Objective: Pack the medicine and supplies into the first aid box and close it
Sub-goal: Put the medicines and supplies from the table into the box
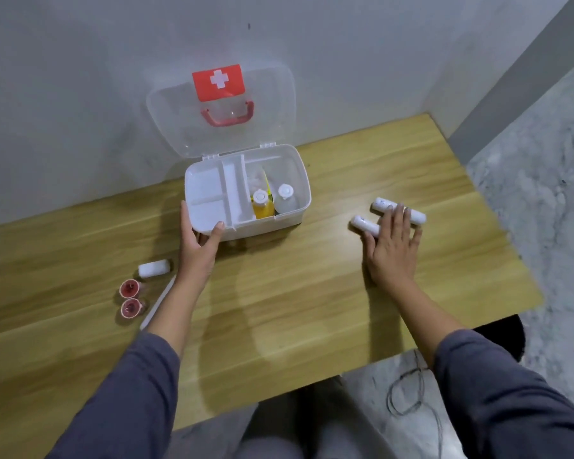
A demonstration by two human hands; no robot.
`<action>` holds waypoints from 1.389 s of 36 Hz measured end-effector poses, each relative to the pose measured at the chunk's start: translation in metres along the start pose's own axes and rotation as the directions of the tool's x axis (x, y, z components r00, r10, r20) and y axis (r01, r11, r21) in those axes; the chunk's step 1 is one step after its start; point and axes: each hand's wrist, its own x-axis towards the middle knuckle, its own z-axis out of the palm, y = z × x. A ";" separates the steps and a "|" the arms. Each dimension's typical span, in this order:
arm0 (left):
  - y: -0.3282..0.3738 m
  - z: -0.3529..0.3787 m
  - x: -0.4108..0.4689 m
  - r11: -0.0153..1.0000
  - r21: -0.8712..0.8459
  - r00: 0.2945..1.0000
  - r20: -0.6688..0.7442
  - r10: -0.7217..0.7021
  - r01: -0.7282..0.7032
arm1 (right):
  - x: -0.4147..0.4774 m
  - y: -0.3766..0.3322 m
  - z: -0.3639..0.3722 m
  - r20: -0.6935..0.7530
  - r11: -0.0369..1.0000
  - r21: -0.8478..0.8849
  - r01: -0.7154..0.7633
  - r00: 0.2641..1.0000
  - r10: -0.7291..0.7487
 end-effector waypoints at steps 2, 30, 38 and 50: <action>-0.001 0.000 0.000 1.000 0.004 1.000 -0.009 0.004 -0.004 | 0.015 0.006 -0.005 0.010 1.000 -0.010 -0.007 1.000 0.007; 0.021 0.000 -0.009 0.993 -0.054 0.995 -0.006 -0.102 0.102 | 0.069 -0.108 -0.104 -0.046 0.820 0.448 0.356 0.925 -0.376; 0.027 0.000 -0.011 0.992 -0.009 0.992 -0.025 -0.126 0.126 | 0.099 -0.149 -0.112 0.166 0.778 0.044 0.627 0.763 -0.624; 0.022 0.001 -0.010 0.991 -0.082 0.993 -0.027 -0.112 0.109 | 0.111 -0.157 -0.101 0.271 0.744 0.015 0.669 0.713 -0.647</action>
